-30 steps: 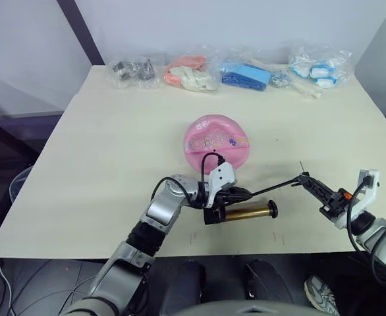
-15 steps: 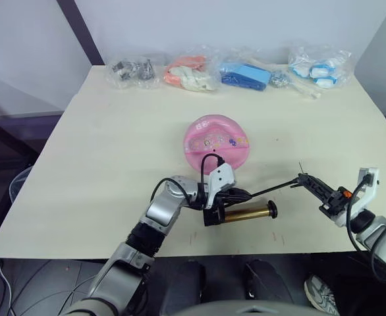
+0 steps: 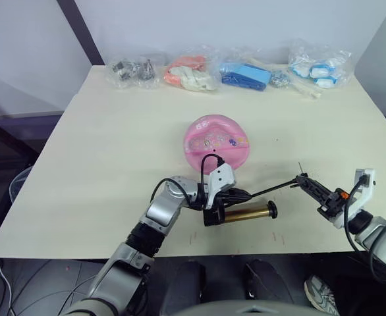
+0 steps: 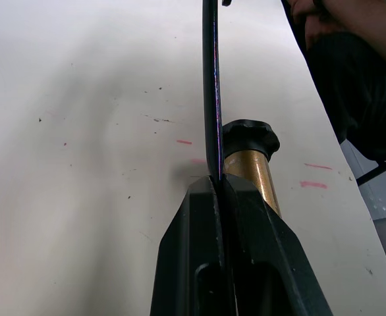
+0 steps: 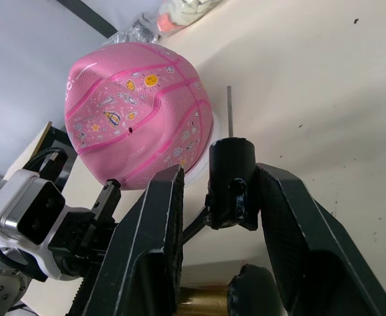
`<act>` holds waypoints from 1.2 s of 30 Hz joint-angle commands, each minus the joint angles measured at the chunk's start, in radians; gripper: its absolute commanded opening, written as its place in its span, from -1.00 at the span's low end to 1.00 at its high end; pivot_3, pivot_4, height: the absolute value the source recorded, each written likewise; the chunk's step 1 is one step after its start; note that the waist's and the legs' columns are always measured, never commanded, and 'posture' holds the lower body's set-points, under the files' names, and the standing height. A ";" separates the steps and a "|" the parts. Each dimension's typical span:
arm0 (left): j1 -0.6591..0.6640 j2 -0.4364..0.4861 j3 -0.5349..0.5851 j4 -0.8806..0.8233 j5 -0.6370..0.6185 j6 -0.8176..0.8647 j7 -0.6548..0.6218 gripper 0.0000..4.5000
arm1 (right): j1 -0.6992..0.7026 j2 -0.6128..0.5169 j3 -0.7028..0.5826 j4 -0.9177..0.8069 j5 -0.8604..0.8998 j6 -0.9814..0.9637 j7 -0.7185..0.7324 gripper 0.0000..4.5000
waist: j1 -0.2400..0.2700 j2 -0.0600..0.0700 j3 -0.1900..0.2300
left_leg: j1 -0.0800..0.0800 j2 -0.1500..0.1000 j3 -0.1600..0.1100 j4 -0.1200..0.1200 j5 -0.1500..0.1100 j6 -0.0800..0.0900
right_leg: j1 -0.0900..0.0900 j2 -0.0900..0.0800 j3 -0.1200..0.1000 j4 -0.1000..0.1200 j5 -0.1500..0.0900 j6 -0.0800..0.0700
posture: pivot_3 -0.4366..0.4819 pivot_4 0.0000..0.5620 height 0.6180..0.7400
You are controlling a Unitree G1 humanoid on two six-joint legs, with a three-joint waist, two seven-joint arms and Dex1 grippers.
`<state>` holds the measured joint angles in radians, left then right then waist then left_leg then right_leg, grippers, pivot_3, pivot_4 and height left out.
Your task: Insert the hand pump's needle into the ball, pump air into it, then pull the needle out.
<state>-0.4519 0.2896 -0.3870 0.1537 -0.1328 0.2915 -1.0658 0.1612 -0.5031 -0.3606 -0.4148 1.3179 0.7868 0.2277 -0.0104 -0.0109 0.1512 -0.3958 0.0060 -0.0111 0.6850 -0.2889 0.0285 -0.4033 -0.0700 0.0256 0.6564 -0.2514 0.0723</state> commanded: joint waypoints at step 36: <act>0.084 0.109 0.138 -0.172 -0.151 0.009 -0.047 0.98 | 0.064 -0.078 -0.020 -0.141 -0.170 -0.107 0.201 -0.82 | 0.000 0.000 0.000 | 0.000 0.000 0.000 0.000 0.000 0.000 | 0.000 0.000 0.000 0.000 0.000 0.000 | -0.05 -0.47 1.00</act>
<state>-0.3732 0.3845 -0.2786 0.0449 -0.2707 0.3222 -1.1155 0.2176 -0.5646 -0.3660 -0.5103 1.1890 0.7229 0.3744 -0.0109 -0.0107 0.1516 -0.3962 0.0063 -0.0113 0.6848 -0.2890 0.0285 -0.4037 -0.0699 0.0255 0.6562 -0.2515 0.0723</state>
